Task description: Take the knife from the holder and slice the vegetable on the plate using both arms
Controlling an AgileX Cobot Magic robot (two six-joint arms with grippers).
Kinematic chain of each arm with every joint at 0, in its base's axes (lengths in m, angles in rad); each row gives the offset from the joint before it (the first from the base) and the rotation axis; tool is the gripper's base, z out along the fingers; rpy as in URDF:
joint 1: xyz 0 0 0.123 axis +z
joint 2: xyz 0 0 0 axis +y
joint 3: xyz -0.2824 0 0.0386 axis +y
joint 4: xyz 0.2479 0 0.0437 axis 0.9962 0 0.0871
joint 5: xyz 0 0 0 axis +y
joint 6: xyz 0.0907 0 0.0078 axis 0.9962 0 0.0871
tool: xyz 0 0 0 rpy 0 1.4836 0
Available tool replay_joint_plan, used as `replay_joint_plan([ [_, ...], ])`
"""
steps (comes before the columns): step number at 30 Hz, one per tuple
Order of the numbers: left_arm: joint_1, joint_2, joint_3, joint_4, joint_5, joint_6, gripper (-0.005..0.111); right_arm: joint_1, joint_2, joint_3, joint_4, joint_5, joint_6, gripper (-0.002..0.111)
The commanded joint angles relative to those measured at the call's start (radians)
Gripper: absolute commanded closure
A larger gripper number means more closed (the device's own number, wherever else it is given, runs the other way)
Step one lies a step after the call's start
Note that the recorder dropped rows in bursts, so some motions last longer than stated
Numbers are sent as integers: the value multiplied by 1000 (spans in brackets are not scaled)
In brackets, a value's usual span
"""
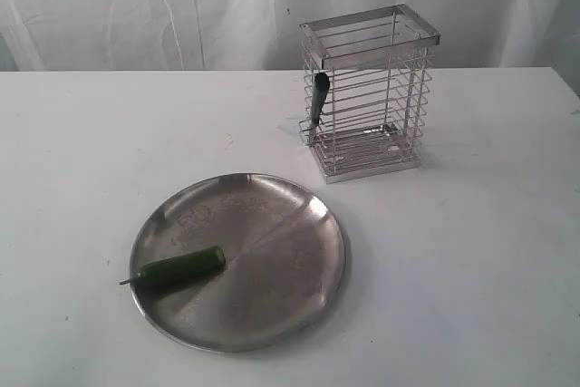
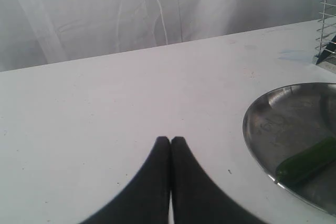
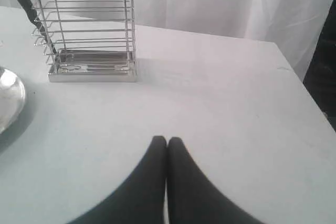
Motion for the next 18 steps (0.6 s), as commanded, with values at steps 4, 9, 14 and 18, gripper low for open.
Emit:
replay_joint_plan([
  [4,-6,-5,6,2,-6,0,107,-6,-6,-32,10,-152,56,108],
  [9,-6,-5,6,2,-6,0,107,-6,-6,-215,12,-174,340,108],
  [14,-6,-5,6,2,-6,0,107,-6,19,-389,12,-134,365,108],
  [18,-6,-5,6,2,-6,0,107,-6,97,-518,12,-81,365,108],
])
